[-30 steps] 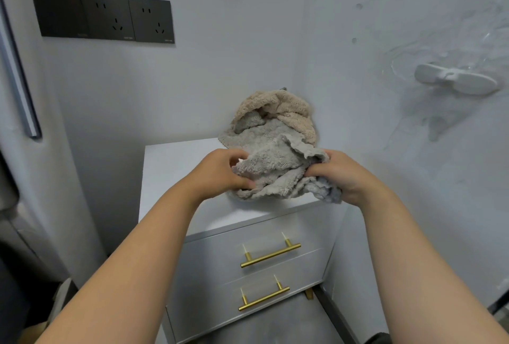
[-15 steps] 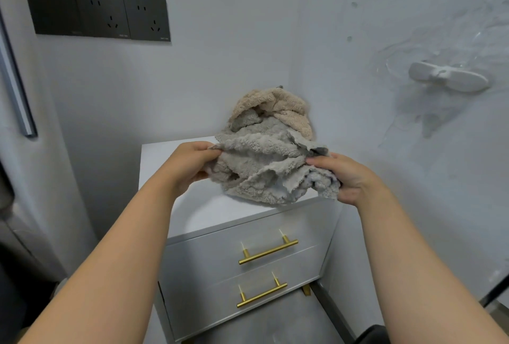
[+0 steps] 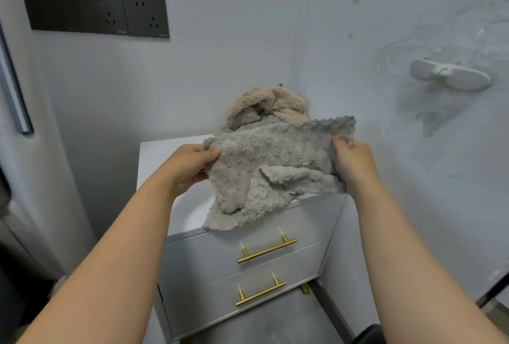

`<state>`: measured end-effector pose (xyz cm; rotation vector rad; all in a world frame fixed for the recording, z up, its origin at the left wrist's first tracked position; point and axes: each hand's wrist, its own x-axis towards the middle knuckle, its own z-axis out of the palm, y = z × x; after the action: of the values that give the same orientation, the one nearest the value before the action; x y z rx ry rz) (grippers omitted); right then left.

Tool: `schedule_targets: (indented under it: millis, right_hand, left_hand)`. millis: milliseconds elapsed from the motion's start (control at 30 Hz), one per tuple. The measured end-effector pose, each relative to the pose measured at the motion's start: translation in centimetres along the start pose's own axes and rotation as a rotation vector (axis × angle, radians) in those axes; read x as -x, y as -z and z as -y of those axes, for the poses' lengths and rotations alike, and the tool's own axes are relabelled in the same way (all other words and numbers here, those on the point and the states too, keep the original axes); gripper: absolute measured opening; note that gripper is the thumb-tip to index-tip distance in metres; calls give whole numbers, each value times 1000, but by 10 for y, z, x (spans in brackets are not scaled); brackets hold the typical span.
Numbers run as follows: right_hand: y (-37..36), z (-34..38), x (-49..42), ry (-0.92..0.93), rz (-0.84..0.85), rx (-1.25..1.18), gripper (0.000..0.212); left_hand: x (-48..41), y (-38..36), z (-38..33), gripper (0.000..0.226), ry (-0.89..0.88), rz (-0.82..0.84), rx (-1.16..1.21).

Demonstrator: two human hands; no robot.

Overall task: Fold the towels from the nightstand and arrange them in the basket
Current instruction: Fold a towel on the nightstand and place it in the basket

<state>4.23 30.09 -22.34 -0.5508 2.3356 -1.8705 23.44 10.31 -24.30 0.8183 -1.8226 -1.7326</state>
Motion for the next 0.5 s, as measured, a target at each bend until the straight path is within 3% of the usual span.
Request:
schedule_targets:
  millis: [67, 167, 233, 333, 400, 500]
  right_hand:
    - [1, 7, 4, -25, 45, -122, 25]
    - [8, 18, 14, -154, 278, -352, 21]
    - [15, 22, 13, -165, 341, -85, 26]
    - [25, 23, 8, -94, 320, 388, 34]
    - [27, 21, 3, -119, 328, 405, 25]
    - [27, 14, 0, -43, 299, 457, 19]
  left_hand:
    - [3, -3, 0, 23, -28, 7, -11]
    - [13, -6, -5, 22, -13, 117, 113]
    - [17, -2, -8, 23, 36, 199, 131]
    - [17, 10, -11, 22, 98, 264, -51]
    - [16, 18, -13, 22, 115, 290, -200]
    - [17, 26, -17, 55, 153, 290, -308]
